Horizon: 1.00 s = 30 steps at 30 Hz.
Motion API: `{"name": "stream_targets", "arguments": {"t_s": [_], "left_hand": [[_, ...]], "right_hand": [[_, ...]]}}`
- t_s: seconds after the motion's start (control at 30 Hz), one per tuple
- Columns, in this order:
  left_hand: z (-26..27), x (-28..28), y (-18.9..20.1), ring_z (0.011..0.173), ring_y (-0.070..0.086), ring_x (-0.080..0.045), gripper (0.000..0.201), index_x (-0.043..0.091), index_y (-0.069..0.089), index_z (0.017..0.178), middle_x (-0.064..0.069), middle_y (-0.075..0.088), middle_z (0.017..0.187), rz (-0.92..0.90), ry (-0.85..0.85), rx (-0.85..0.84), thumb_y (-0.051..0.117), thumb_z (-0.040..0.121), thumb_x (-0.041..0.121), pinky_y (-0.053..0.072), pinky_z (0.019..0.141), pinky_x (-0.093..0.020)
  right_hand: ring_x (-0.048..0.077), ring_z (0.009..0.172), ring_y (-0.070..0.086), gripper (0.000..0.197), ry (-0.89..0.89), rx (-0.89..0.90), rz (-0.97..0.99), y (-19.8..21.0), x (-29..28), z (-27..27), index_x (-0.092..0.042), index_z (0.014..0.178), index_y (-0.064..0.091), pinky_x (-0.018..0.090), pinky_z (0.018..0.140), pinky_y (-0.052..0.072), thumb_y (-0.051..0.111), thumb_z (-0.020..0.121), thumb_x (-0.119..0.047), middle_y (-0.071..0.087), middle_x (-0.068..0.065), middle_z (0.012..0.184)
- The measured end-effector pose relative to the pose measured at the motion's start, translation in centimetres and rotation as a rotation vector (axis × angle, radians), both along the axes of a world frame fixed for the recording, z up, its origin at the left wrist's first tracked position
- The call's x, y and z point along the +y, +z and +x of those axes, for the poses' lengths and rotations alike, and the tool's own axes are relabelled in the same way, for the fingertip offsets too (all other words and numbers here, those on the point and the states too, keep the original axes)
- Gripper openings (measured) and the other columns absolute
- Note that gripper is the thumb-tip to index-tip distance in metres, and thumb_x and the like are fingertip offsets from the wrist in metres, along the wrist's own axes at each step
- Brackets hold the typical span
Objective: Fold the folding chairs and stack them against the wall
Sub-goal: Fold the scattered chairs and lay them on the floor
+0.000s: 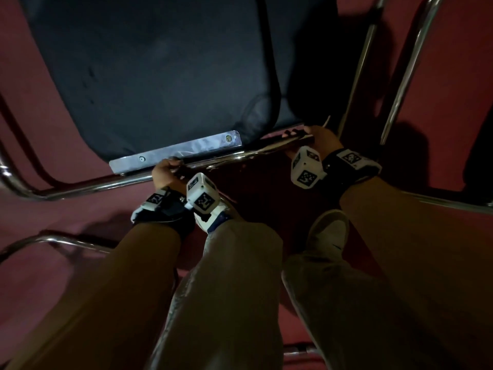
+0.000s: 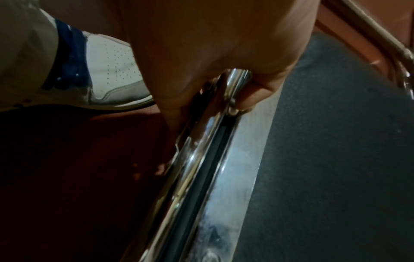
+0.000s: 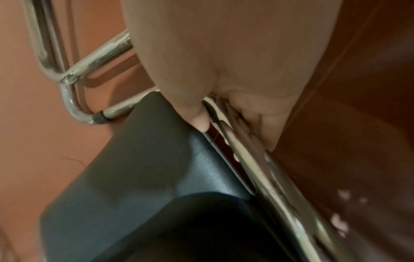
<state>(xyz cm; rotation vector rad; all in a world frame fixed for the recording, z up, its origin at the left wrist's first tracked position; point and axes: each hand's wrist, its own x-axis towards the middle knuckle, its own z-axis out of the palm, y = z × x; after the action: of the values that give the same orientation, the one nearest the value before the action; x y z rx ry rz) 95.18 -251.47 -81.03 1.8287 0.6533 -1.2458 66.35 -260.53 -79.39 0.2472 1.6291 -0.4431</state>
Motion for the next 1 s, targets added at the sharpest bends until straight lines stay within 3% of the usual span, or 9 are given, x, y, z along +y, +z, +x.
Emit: {"name": "stream_targets", "arguments": {"t_s": [0.13, 0.23, 0.37, 0.53, 0.67, 0.73, 0.8, 0.9, 1.0], "left_hand": [[-0.9, -1.1, 2.6, 0.077, 0.057, -0.020, 0.016, 0.011, 0.051, 0.075, -0.001, 0.061, 0.084, -0.037, 0.049, 0.044, 0.054, 0.062, 0.002, 0.037, 0.108, -0.032], [-0.8, -1.4, 3.5, 0.101, 0.061, -0.031, 0.029, 0.005, 0.052, 0.092, -0.007, 0.061, 0.111, 0.072, -0.053, 0.009, 0.060, 0.064, 0.008, 0.045, 0.105, -0.037], [-2.1, -2.3, 6.9, 0.067, 0.055, -0.016, 0.011, 0.011, 0.045, 0.078, -0.004, 0.057, 0.082, 0.105, -0.103, 0.060, 0.046, 0.087, 0.006, 0.048, 0.062, -0.023], [-3.8, -3.4, 11.5, 0.079, 0.057, -0.022, 0.023, 0.016, 0.047, 0.086, -0.003, 0.056, 0.094, 0.118, -0.167, 0.062, 0.042, 0.101, 0.033, 0.047, 0.093, -0.038], [-4.5, -5.1, 17.0, 0.118, 0.058, -0.031, 0.048, 0.010, 0.054, 0.126, -0.011, 0.057, 0.131, 0.030, -0.088, 0.064, 0.054, 0.093, 0.044, 0.046, 0.100, -0.044], [-4.3, -5.9, 19.8, 0.130, 0.052, -0.034, 0.063, 0.016, 0.049, 0.143, -0.009, 0.049, 0.147, -0.028, -0.105, 0.047, 0.058, 0.088, 0.045, 0.046, 0.101, -0.047], [-4.7, -7.3, 24.1, 0.136, 0.046, -0.033, 0.061, 0.020, 0.043, 0.150, -0.008, 0.046, 0.151, -0.090, -0.092, 0.071, 0.054, 0.094, 0.042, 0.042, 0.107, -0.051], [-6.2, -9.6, 35.2, 0.140, 0.042, -0.027, 0.046, 0.028, 0.043, 0.144, -0.002, 0.058, 0.128, -0.182, -0.063, 0.100, 0.047, 0.099, 0.035, 0.041, 0.105, -0.046], [-6.8, -11.2, 45.7, 0.115, 0.056, -0.029, 0.021, 0.015, 0.062, 0.106, -0.002, 0.057, 0.096, -0.224, -0.053, 0.127, 0.046, 0.101, 0.027, 0.043, 0.095, -0.042]], "right_hand": [[0.029, 0.097, 0.061, 0.028, -0.041, -0.027, -0.010, 0.4, 0.6, 0.2, -0.006, 0.096, 0.063, 0.047, 0.110, 0.041, 0.039, 0.103, -0.018, 0.070, 0.014, 0.091], [0.027, 0.088, 0.061, 0.026, -0.074, -0.040, -0.007, 1.7, 0.9, 0.3, -0.005, 0.093, 0.059, 0.042, 0.088, 0.051, 0.036, 0.102, -0.013, 0.064, 0.014, 0.095], [0.030, 0.085, 0.057, 0.017, -0.067, -0.033, 0.001, 3.7, 0.8, 0.4, -0.004, 0.095, 0.053, 0.046, 0.093, 0.048, 0.042, 0.102, -0.015, 0.053, 0.015, 0.094], [0.035, 0.115, 0.056, 0.022, -0.049, -0.064, -0.020, 9.0, -0.1, 0.1, -0.006, 0.119, 0.052, 0.048, 0.090, 0.049, 0.044, 0.102, -0.018, 0.052, 0.014, 0.096], [0.035, 0.134, 0.047, 0.024, -0.042, -0.202, -0.039, 16.5, -2.1, -0.1, -0.006, 0.086, 0.050, 0.045, 0.089, 0.047, 0.040, 0.102, -0.020, 0.058, 0.018, 0.106], [0.038, 0.137, 0.043, 0.024, -0.042, -0.232, -0.087, 21.1, -3.1, 0.1, -0.003, 0.097, 0.054, 0.045, 0.102, 0.046, 0.041, 0.101, -0.022, 0.043, 0.022, 0.149], [0.038, 0.144, 0.031, 0.031, -0.050, -0.233, -0.126, 25.4, -4.2, 0.2, 0.004, 0.112, 0.053, 0.044, 0.107, 0.044, 0.042, 0.101, -0.023, 0.027, 0.022, 0.158], [0.040, 0.115, 0.058, 0.017, -0.034, -0.249, -0.187, 34.1, -5.8, 0.3, -0.009, 0.104, 0.052, 0.047, 0.088, 0.050, 0.047, 0.100, -0.024, 0.048, 0.020, 0.143], [0.042, 0.128, 0.049, 0.009, -0.035, -0.290, -0.235, 44.5, -7.5, 0.3, -0.016, 0.106, 0.050, 0.050, 0.077, 0.050, 0.045, 0.100, -0.022, 0.042, 0.021, 0.148]]}}
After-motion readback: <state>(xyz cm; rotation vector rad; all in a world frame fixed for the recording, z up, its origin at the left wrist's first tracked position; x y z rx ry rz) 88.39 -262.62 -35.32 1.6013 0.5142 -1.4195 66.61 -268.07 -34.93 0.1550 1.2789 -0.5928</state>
